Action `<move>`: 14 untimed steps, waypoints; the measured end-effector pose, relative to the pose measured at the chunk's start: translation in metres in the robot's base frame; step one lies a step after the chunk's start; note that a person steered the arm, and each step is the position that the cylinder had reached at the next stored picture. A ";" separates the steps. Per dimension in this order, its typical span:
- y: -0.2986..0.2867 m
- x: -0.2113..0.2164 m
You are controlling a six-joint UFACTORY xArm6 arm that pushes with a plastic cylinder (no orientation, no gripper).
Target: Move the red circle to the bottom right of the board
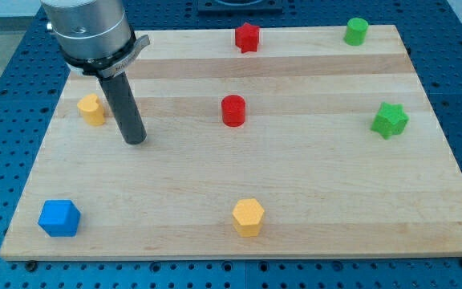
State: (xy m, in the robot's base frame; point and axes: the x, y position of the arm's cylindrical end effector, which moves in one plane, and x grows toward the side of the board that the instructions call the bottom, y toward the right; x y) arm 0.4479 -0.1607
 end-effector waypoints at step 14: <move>0.287 0.016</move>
State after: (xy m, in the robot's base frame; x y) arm 0.4638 0.1265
